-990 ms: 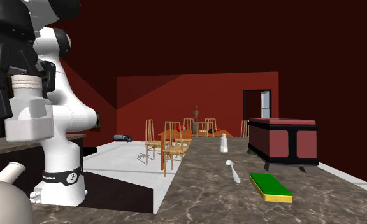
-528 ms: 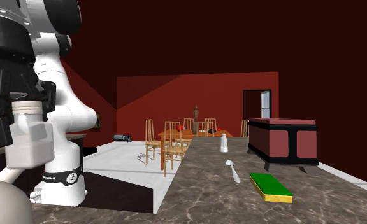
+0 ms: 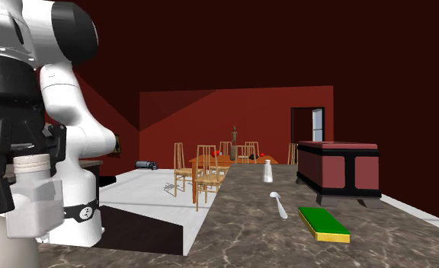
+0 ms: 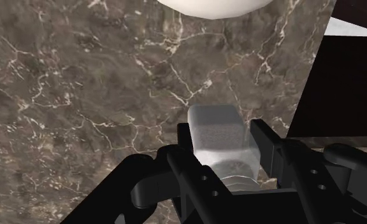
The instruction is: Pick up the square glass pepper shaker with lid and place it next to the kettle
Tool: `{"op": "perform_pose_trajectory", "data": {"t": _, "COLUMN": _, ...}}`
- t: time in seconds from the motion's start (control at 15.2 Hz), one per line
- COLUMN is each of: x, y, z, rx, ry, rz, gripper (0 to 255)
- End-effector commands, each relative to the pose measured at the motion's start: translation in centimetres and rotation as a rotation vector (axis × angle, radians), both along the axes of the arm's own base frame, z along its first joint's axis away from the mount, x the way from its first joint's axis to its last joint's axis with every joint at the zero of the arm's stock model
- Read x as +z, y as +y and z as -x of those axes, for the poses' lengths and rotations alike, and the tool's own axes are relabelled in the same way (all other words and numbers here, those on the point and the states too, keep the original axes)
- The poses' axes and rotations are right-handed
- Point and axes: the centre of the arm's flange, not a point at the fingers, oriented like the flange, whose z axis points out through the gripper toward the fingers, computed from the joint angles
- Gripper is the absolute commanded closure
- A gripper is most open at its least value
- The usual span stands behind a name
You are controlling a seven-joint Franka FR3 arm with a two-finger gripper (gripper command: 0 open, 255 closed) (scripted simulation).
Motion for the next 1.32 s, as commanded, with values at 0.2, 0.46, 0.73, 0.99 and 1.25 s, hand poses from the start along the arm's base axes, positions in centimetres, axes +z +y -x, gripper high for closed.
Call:
{"op": "perform_pose_trajectory", "data": {"t": 0.2, "x": -2.7, "y": 0.0, "z": 0.1, "rx": 0.0, "ry": 0.0, "rz": 0.0, "gripper": 255}}
{"op": "perform_pose_trajectory", "data": {"t": 0.46, "x": -4.8, "y": 0.0, "z": 0.1, "rx": 0.0, "ry": 0.0, "rz": 0.0, "gripper": 255}}
{"op": "perform_pose_trajectory", "data": {"t": 0.73, "x": -6.9, "y": 0.0, "z": 0.1, "rx": 0.0, "ry": 0.0, "rz": 0.0, "gripper": 255}}
{"op": "perform_pose_trajectory", "data": {"t": 0.99, "x": -9.1, "y": 0.0, "z": 0.1, "rx": 0.0, "ry": 0.0, "rz": 0.0, "gripper": 255}}
{"op": "perform_pose_trajectory", "data": {"t": 1.25, "x": -10.4, "y": 0.0, "z": 0.1, "rx": 0.0, "ry": 0.0, "rz": 0.0, "gripper": 255}}
